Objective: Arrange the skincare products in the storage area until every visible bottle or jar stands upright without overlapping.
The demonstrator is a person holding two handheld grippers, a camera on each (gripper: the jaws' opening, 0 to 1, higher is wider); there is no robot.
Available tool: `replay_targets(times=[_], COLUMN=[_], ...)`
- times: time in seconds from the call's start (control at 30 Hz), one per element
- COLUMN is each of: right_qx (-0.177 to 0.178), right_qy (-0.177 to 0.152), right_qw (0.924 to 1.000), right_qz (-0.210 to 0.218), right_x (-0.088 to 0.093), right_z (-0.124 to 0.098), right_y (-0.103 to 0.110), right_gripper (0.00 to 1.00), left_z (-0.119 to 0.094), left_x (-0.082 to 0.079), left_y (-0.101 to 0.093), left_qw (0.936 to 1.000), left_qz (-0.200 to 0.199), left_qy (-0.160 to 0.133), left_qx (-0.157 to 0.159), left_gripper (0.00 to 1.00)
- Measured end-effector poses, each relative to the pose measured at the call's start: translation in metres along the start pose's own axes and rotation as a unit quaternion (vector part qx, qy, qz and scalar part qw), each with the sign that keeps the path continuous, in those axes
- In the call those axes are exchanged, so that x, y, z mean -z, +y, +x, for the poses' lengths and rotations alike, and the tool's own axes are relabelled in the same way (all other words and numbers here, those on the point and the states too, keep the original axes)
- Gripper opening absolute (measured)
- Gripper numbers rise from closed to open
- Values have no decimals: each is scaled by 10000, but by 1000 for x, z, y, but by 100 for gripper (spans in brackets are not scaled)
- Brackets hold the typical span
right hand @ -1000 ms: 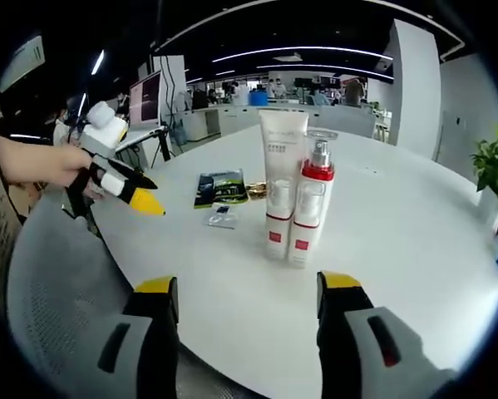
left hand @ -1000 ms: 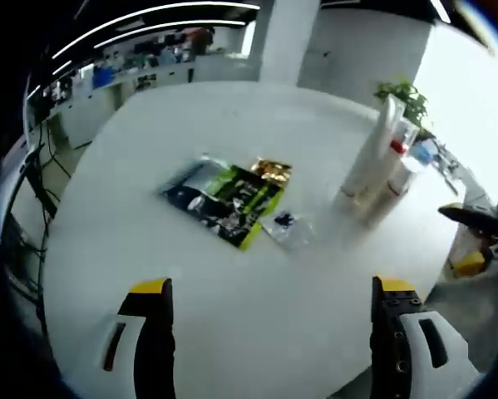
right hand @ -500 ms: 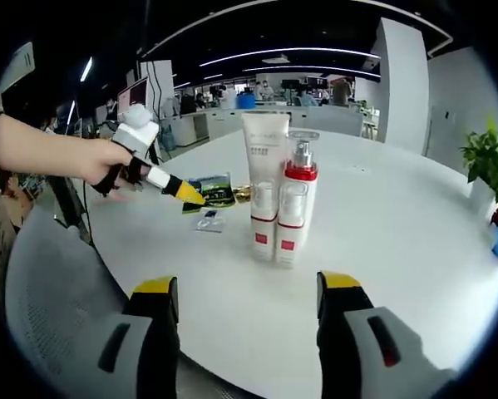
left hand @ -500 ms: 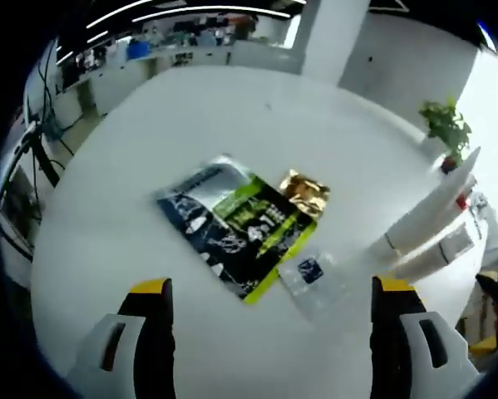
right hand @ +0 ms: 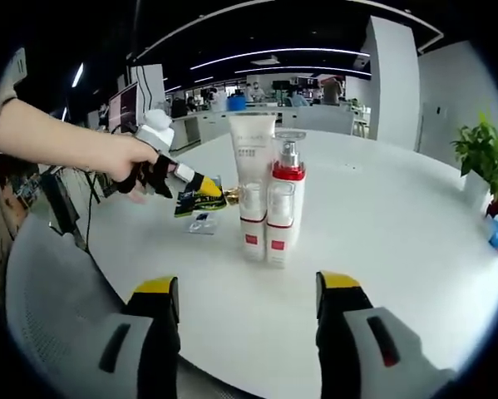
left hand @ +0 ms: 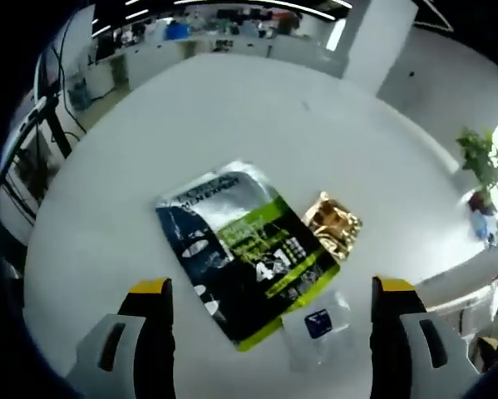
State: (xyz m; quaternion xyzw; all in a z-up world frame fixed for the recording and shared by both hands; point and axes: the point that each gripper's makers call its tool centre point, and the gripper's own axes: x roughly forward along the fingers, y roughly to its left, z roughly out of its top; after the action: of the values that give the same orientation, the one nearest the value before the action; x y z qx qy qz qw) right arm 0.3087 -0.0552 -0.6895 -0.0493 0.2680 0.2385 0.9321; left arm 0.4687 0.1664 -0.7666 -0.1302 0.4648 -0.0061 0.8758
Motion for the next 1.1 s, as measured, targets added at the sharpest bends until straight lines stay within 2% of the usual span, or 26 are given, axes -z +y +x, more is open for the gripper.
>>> replay_targets(times=[0.1,0.13,0.37,0.53,0.67,0.97,1.1], right_qx=[17,20,41,57,66,74,90], right_qy=[11,13,38,60,88,145,138], right_qw=[10000,10000,10000,9999,9999,9998,9998], right_qz=[5,11,37,60,73,70,81], right_x=[0,0,1,2,3,6,5], right_z=[0,0,0,1,1,1,1], right_y=[-1,-1,-2,-2,-3,-3,-4], right_gripper=[67,67,67,66,66,66,66], left_z=[6,8,20,26,29,30,28], left_x=[-2,-6,-18,-24,-22,-25,-26], left_y=[4,7,11,16,20,23,27], left_qw=[9998,9994,9981,9964,9940,9930,9931], left_qz=[-44,-27,3,120,369,421,487], left_qy=[-6,-82,-151,-235,-245,-336,-344], left_qx=[-191,-342,-603,-802,-1001,-1053,-1011], left_gripper=[97,97,97,97,97,97,92])
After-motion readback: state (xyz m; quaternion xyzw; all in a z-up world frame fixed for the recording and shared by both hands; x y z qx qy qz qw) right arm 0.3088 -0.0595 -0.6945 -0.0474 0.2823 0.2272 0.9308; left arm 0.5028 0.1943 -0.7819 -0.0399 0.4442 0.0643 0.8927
